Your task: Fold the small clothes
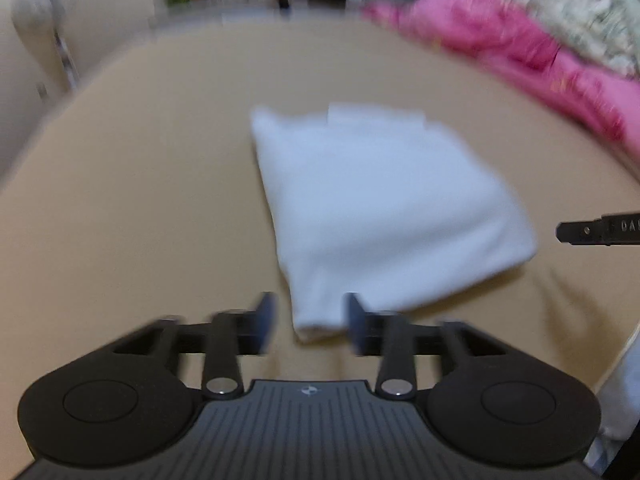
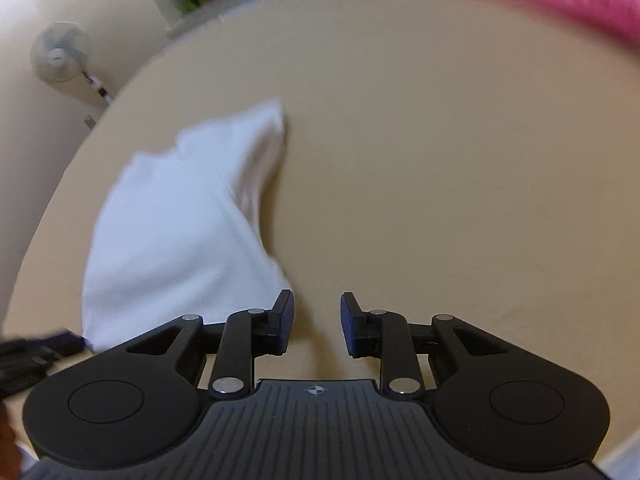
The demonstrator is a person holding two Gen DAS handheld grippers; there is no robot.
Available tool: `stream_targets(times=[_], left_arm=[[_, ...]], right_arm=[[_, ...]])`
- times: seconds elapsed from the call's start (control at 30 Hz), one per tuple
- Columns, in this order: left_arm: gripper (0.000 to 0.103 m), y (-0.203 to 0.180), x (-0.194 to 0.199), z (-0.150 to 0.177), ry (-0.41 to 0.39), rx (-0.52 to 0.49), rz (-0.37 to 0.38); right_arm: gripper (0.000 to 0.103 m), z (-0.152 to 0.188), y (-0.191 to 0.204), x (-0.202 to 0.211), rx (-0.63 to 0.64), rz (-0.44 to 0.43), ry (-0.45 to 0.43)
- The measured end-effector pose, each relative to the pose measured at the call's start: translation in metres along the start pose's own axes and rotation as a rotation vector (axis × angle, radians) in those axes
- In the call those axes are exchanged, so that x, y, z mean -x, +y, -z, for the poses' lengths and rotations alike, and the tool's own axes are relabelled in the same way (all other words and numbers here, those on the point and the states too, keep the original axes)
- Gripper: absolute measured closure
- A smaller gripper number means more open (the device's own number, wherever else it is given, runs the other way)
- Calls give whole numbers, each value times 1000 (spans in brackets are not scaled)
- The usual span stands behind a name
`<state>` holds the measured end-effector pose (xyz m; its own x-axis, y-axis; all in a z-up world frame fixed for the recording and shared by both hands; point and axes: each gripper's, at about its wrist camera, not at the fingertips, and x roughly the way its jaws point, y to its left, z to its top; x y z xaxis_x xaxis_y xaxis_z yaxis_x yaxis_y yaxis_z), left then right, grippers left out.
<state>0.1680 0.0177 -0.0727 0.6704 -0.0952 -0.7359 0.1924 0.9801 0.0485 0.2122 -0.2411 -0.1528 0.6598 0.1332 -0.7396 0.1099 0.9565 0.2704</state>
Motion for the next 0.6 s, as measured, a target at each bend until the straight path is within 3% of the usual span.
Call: stream_targets(times=[0.03,0.07,0.2,0.27,0.33,0.4,0.47,0.6], left_arm=[[7,-5,18,1,-44,-6,-42],[0,-10,36,4,-92,-10,-80],[1,-37,93,16,-174,-10,-150],[1,-42,115,33,-195,4,-178],[1,-49,136,46,-224,3,-202],[1,-55,158,61,-247,-19,-210],[1,-58,176,77,-274,-35,-193],[1,-59,188,98,-320,-13,-141]], right_arm=[[70,3,6,21,44,12,-56],[60,7,9,39,67,16,-102],[32,35,25,111,159,-6,-293],[16,52,29,138,189,6,-357],[7,67,31,154,196,24,-400],[7,85,30,158,171,14,-413],[7,98,32,155,148,8,-370],[7,110,53,160,224,-27,-391]])
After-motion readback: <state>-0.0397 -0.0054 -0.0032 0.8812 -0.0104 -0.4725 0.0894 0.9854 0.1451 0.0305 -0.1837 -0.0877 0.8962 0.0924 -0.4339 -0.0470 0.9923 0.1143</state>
